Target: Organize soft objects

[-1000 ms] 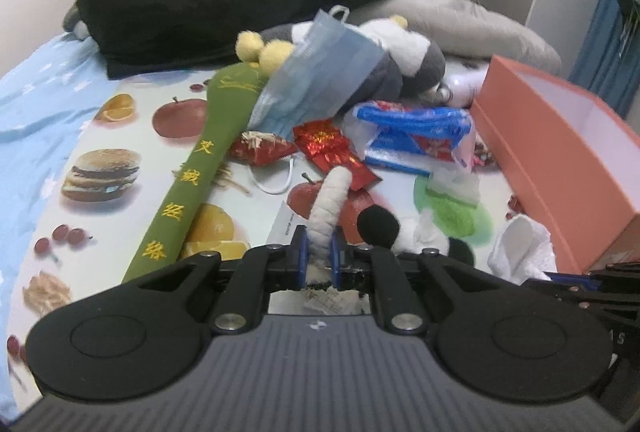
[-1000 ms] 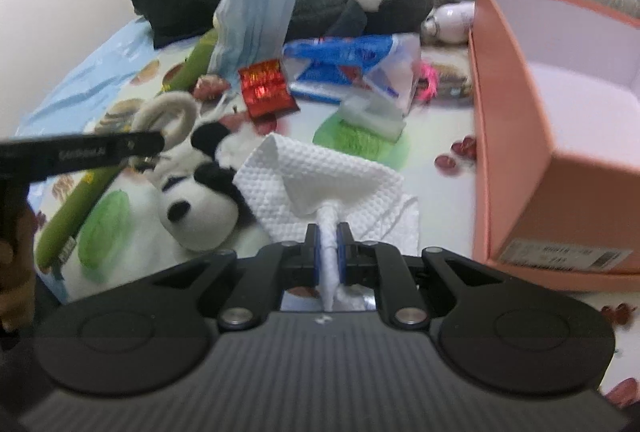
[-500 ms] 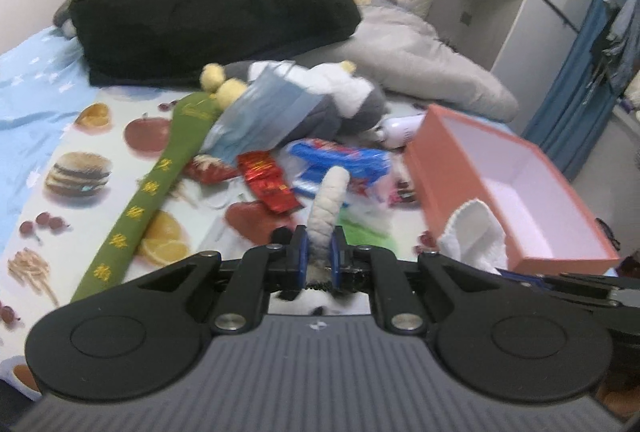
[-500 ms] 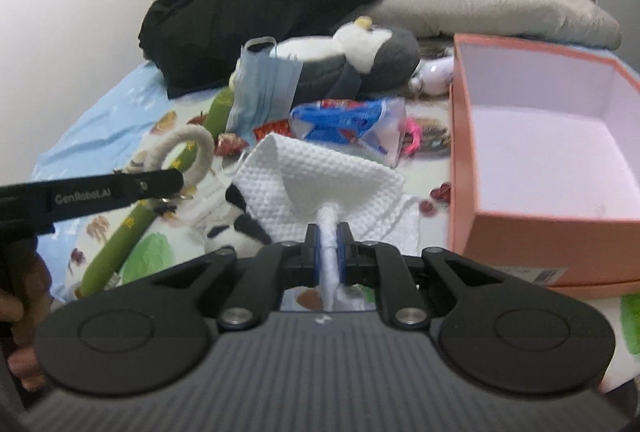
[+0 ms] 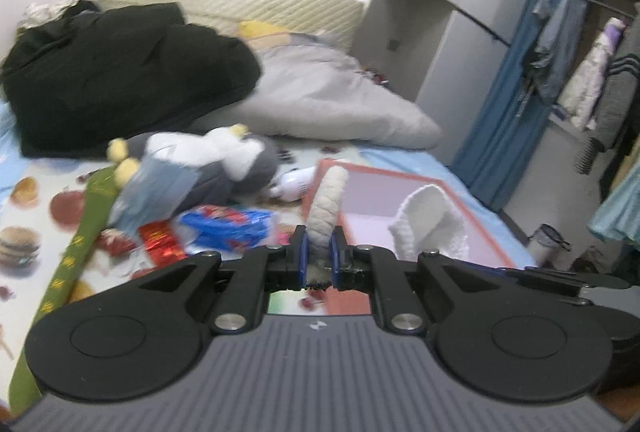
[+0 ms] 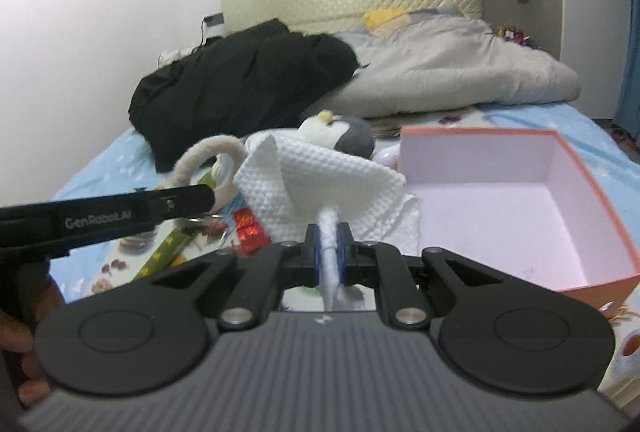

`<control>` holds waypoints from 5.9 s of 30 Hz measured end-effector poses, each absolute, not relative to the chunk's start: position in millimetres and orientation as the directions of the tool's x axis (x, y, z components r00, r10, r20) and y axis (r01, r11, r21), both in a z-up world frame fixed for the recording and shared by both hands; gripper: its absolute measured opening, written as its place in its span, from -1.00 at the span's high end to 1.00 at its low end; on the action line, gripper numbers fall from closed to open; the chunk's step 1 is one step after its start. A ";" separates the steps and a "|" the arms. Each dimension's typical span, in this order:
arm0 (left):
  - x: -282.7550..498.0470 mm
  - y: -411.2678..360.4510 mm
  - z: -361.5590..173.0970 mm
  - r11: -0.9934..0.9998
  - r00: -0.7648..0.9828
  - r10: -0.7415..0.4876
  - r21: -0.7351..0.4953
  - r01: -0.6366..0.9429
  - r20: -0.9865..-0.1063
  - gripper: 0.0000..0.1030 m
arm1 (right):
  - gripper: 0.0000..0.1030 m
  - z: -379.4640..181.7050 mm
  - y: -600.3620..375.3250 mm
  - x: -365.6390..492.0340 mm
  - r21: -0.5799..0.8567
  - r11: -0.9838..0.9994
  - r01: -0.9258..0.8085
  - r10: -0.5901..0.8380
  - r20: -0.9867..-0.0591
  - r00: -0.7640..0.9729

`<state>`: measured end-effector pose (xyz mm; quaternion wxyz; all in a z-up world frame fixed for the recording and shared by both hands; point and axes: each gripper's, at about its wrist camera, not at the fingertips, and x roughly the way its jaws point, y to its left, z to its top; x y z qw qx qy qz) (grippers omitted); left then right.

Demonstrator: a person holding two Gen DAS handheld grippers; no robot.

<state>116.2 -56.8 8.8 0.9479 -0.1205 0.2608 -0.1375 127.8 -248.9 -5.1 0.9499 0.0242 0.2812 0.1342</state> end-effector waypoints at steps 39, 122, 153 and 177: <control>342.3 -243.6 -79.5 0.901 0.488 -0.413 -0.268 0.340 -0.769 0.54 | 0.37 -99.4 -414.0 283.1 0.245 0.966 0.083 0.138 -0.761 0.634; 70.4 59.7 -108.3 0.941 0.727 -0.123 -0.313 -0.132 -0.676 -0.16 | -0.74 -112.4 -188.8 99.2 0.385 0.884 -0.266 0.466 -0.680 0.565; 177.7 102.9 -198.8 0.877 0.676 -0.205 -0.439 -0.193 -0.708 0.12 | -0.08 -181.3 -115.0 196.4 0.412 0.842 -0.348 0.538 -0.684 0.492; 168.3 102.1 -202.1 0.884 0.671 -0.187 -0.421 -0.204 -0.717 0.68 | -0.36 -187.1 -135.8 220.0 0.571 0.811 -0.124 0.547 -0.667 0.505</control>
